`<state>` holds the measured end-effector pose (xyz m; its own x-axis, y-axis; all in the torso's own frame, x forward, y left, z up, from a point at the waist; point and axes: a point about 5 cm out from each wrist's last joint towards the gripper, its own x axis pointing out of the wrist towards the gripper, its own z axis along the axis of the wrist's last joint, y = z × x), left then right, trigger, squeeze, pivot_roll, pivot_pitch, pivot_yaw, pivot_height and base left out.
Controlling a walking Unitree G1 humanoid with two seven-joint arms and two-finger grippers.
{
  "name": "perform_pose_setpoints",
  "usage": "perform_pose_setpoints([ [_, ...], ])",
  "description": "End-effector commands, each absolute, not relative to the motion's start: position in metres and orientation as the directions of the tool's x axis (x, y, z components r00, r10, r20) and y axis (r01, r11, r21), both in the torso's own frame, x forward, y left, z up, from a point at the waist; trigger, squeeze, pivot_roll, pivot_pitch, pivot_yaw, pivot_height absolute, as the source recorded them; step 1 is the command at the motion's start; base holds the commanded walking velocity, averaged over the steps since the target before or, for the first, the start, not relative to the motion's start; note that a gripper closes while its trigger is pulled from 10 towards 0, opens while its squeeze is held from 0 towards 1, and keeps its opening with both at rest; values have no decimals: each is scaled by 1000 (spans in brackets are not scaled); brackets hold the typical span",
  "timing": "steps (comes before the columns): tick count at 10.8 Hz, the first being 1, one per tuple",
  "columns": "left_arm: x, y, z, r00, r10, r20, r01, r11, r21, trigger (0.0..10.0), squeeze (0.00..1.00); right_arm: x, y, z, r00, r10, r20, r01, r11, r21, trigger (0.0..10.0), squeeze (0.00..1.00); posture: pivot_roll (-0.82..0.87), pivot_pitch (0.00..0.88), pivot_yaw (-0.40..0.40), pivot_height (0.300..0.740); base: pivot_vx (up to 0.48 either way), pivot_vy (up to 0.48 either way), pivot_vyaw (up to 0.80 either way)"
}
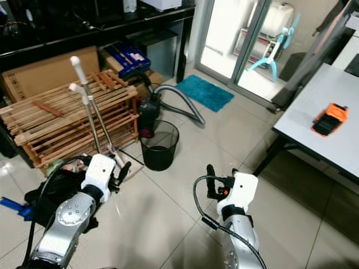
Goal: Move the pillow to the sofa from floor
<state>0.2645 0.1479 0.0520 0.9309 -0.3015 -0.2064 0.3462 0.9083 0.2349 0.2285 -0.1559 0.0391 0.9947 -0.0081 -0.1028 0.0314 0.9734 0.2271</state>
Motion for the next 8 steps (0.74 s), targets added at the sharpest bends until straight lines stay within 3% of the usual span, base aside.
perform_pose_setpoints([
  [1,267,137,55,915,-355,-194,395,885,246,10000,0,226,-166,41,993,-61,-97,83,968,236,10000,0,92,0,-79,740,0,0,-800],
  [8,283,129,76,891,-417,-179,453,843,291,10000,0,207,-178,39,975,-191,-116,214,945,249,10000,0,90,0,35,740,0,0,-800],
])
